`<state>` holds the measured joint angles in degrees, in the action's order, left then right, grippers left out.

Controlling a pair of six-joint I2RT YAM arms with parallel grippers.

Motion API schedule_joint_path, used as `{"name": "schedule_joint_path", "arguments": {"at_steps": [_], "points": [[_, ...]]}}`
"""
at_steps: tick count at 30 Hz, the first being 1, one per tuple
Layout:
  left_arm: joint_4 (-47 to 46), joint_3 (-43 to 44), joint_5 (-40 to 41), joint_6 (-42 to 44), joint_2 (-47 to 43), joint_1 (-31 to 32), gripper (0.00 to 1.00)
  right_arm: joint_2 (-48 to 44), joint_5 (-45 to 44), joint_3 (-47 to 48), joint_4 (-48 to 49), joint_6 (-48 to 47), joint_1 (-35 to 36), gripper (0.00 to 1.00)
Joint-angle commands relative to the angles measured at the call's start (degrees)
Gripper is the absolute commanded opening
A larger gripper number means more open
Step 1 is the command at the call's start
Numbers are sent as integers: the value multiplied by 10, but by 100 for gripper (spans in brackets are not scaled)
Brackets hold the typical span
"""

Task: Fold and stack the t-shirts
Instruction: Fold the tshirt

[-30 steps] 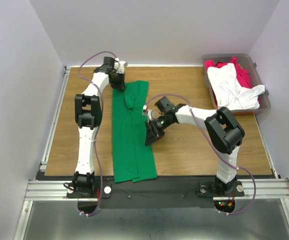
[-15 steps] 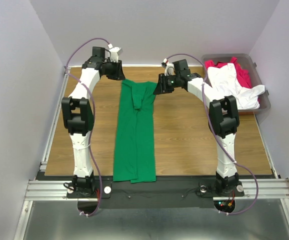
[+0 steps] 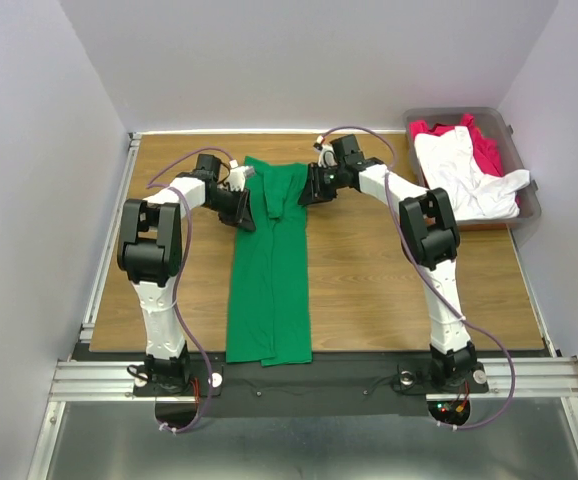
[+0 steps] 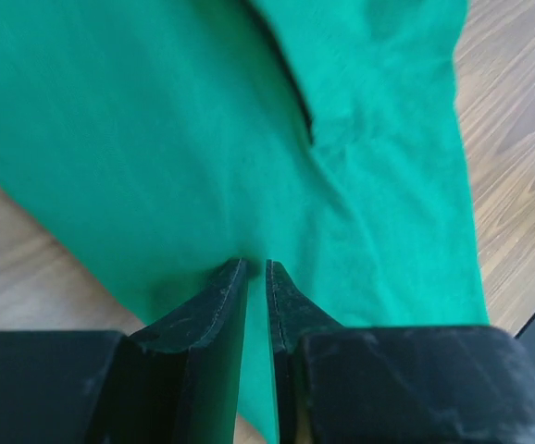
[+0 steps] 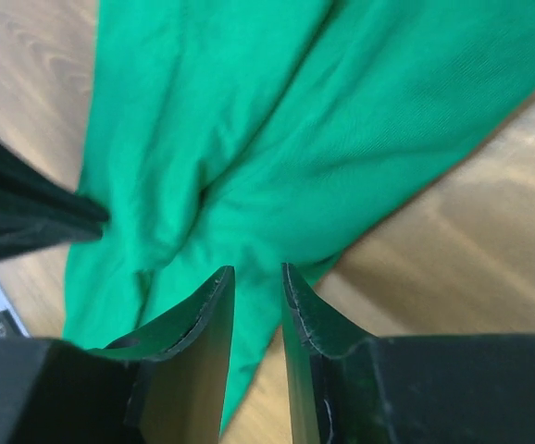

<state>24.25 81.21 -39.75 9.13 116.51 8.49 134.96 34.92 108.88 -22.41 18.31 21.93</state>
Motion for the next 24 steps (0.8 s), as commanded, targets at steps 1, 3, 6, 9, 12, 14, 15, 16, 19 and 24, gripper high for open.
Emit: {"name": "schedule_joint_path", "arguments": {"at_steps": [1, 3, 6, 9, 12, 14, 15, 16, 19, 24], "points": [[-34, 4, -16, -6, -1, -2, 25, 40, -33, 34, 32, 21, 5, 32], [-36, 12, -4, -9, 23, -3, 24, 56, -47, 46, 34, 22, 4, 30], [-38, 41, 5, -13, 58, -4, 23, 93, -84, 79, 35, 28, -1, 30], [-39, 88, 3, -25, 97, -6, 23, 125, -121, 123, 36, 39, -13, 29], [-39, 149, 5, -39, 135, -8, 23, 161, -145, 182, 38, 45, -25, 29], [-37, 204, 7, -53, 170, -10, 23, 194, -146, 220, 38, 46, -30, 30], [-34, 222, 4, -57, 180, -12, 23, 205, -146, 237, 38, 47, -34, 30], [-32, 240, 5, -66, 193, -14, 23, 212, -147, 267, 41, 45, -35, 32], [-31, 292, -5, -75, 224, -22, 23, 224, -158, 286, 66, 31, -36, 35], [-23, 325, -35, -68, 218, -31, 30, 219, -144, 311, 105, 2, -36, 53]]}}
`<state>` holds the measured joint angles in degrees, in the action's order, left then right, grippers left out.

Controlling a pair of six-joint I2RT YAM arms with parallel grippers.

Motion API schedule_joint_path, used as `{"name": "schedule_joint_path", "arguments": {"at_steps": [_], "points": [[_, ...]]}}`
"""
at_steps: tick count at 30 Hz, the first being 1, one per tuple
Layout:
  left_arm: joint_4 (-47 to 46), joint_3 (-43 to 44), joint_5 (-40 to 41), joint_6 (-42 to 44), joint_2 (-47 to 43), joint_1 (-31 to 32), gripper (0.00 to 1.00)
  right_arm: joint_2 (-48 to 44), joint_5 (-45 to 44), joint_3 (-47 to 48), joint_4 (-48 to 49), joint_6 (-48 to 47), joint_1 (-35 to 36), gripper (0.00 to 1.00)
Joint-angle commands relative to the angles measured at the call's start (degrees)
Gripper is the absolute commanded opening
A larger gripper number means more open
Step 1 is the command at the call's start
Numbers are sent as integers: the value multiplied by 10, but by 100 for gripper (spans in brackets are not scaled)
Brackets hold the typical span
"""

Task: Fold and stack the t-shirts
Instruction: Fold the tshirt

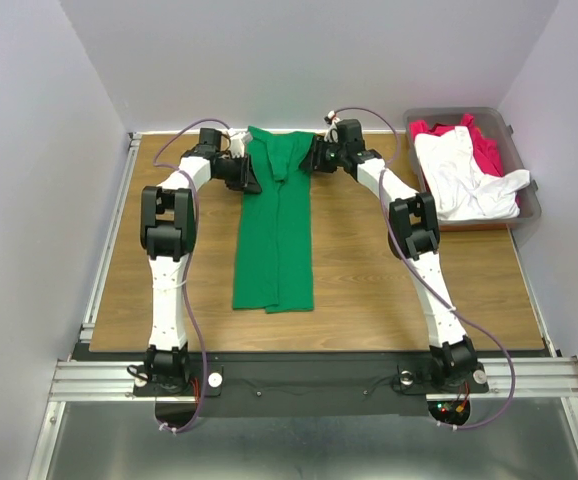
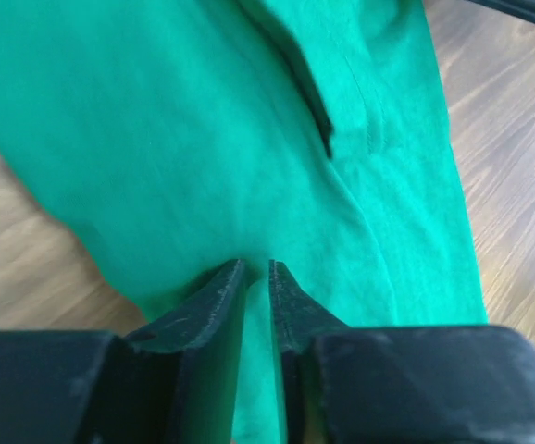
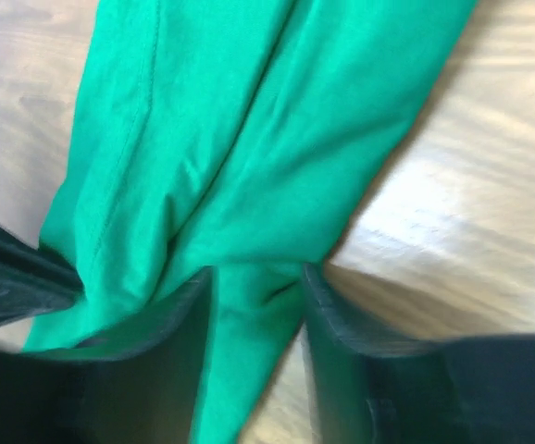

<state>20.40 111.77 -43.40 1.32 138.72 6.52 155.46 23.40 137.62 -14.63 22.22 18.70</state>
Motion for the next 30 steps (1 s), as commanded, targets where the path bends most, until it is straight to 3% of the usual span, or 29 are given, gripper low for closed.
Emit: {"name": "schedule_joint_path", "arguments": {"at_steps": [1, 7, 11, 13, 16, 21, 27, 30], "points": [[19, 19, -5, 13, -12, -12, 32, -1, -26, 25, 31, -41, -2, 57], [53, -48, -43, 65, -148, -12, 37, -114, 32, -36, 36, -82, -3, 71], [33, -192, -12, 147, -322, -13, 41, -278, 96, -174, 31, -124, -2, 78], [25, -244, -3, 211, -380, -19, 44, -342, 110, -276, 22, -146, 3, 91], [31, -327, -17, 313, -484, -38, 53, -443, 117, -363, -47, -266, 17, 95], [83, -473, -22, 512, -648, -42, 61, -573, 78, -494, -138, -398, 64, 90], [192, -629, -14, 761, -755, -29, 60, -691, -43, -690, -166, -531, 199, 65], [198, -704, 5, 812, -788, -7, 58, -707, -39, -740, -158, -542, 232, 61]]}}
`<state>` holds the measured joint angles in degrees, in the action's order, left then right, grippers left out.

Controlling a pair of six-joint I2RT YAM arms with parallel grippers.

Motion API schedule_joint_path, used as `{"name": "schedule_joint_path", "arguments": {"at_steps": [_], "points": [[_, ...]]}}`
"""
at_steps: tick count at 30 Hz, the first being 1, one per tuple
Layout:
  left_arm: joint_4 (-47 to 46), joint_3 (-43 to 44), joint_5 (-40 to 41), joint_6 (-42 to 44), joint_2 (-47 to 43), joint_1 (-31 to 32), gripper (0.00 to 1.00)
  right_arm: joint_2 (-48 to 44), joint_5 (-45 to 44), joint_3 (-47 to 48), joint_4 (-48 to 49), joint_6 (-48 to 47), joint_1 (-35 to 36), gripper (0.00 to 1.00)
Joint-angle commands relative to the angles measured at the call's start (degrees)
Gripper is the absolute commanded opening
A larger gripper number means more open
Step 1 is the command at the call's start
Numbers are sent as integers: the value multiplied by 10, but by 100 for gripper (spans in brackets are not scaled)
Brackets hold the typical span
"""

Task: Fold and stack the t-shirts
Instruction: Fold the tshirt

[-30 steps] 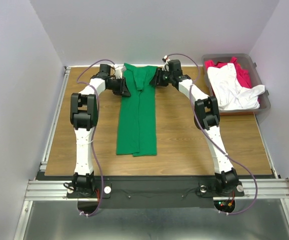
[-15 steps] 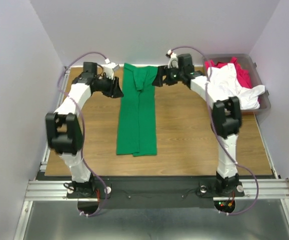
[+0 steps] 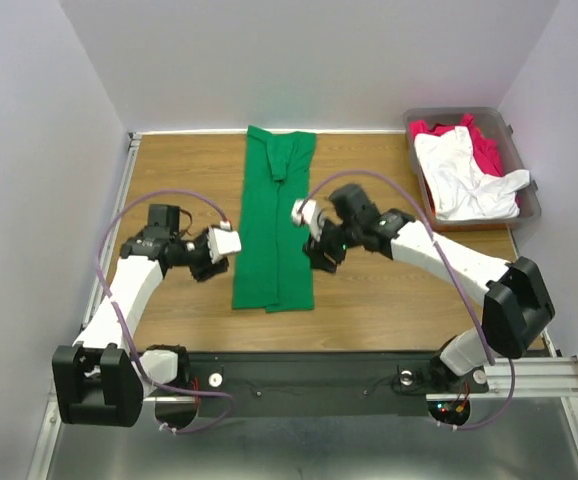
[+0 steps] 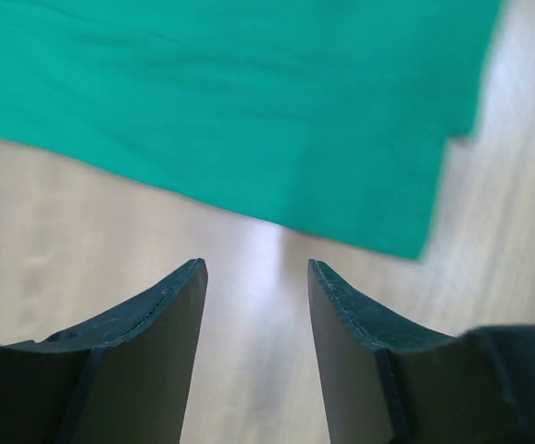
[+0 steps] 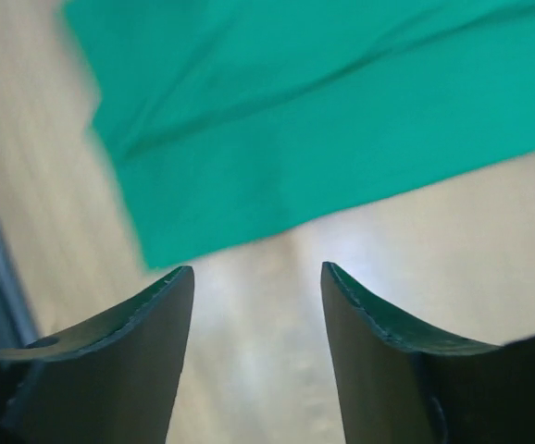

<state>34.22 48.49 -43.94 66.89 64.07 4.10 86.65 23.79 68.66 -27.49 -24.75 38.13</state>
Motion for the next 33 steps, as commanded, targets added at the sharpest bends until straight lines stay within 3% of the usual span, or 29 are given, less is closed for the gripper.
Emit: {"name": "schedule_joint_path", "arguments": {"at_steps": [1, 5, 9, 18, 33], "points": [[59, -90, 16, 193, -48, 22, 58, -18, -44, -74, -13, -74, 59, 60], [26, -169, 54, 244, -81, 68, 57, 4, -77, -116, 51, -98, 112, 59], [-15, -214, 61, 242, -98, 92, 56, 48, -80, -121, 81, -114, 129, 60], [-53, -202, 61, 235, -41, 117, 54, 73, -45, -123, 96, -127, 154, 61], [-81, -191, 97, 200, 16, 173, 50, 91, -67, -168, 110, -161, 190, 54]]}}
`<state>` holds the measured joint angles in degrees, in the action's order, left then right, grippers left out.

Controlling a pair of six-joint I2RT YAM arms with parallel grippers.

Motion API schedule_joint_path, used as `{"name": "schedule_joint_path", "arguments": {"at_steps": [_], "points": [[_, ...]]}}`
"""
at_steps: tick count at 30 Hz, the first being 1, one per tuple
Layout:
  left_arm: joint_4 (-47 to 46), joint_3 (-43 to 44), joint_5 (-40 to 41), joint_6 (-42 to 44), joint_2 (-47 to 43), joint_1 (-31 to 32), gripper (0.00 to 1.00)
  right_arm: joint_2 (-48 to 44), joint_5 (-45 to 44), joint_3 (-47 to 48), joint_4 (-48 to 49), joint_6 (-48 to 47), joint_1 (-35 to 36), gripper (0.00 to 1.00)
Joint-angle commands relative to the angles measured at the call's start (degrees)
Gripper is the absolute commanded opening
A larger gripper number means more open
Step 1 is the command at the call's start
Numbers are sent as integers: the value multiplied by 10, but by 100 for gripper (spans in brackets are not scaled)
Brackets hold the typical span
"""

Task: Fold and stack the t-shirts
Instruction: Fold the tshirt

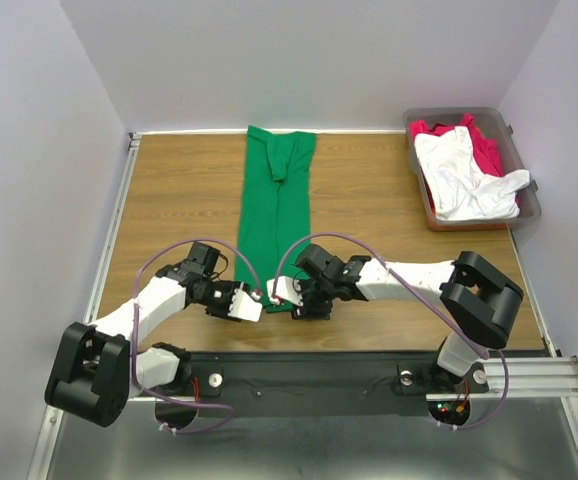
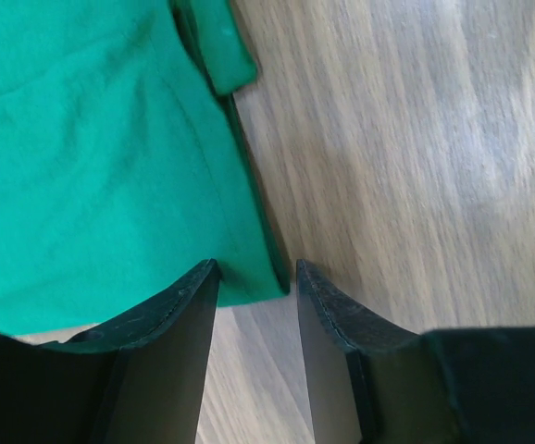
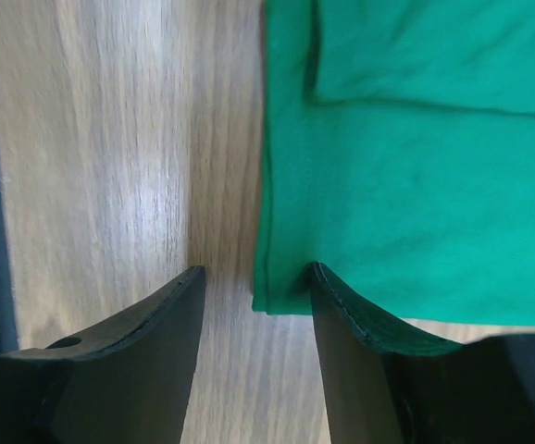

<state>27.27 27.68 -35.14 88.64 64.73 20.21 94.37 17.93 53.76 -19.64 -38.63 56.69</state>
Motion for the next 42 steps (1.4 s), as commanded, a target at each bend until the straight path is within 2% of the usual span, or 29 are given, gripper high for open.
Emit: {"name": "schedule_joint_path", "arguments": {"at_steps": [1, 5, 6, 7, 8, 13, 16, 25, 30, 34, 38, 42], "points": [[-14, 17, 13, -22, 11, 18, 50, 18, -13, -22, 41, -23, 4, 54], [-19, 18, 27, -29, 22, 30, 41, 33, -28, -27, 57, -22, 4, 49], [-19, 17, 31, -29, 23, 31, 38, 35, -33, -29, 64, -20, 4, 43], [-20, 16, 32, -29, 23, 32, 35, 37, -38, -31, 69, -19, 5, 43], [-20, 15, 33, -29, 23, 33, 26, 42, -48, -32, 72, -18, 4, 34], [-22, 32, 35, -64, 22, 33, 8, 33, -76, -33, 73, 9, 5, 1], [7, 70, 13, -97, 21, 32, 0, 0, -92, -30, 64, 29, 0, 1], [54, 163, -38, -131, 15, 31, 0, -66, -45, 33, -39, 15, -37, 1], [103, 157, -49, -85, -4, 33, 0, -93, 8, 26, -80, 22, -36, 0], [160, 137, -55, -60, -53, 54, 0, -130, 44, 8, -132, 35, -15, 1], [180, 135, -68, -79, -76, 70, 0, -129, 56, 25, -151, 63, -13, 1], [169, 163, -63, -122, -44, 62, 0, -107, 70, 69, -151, 36, -57, 1]]}}
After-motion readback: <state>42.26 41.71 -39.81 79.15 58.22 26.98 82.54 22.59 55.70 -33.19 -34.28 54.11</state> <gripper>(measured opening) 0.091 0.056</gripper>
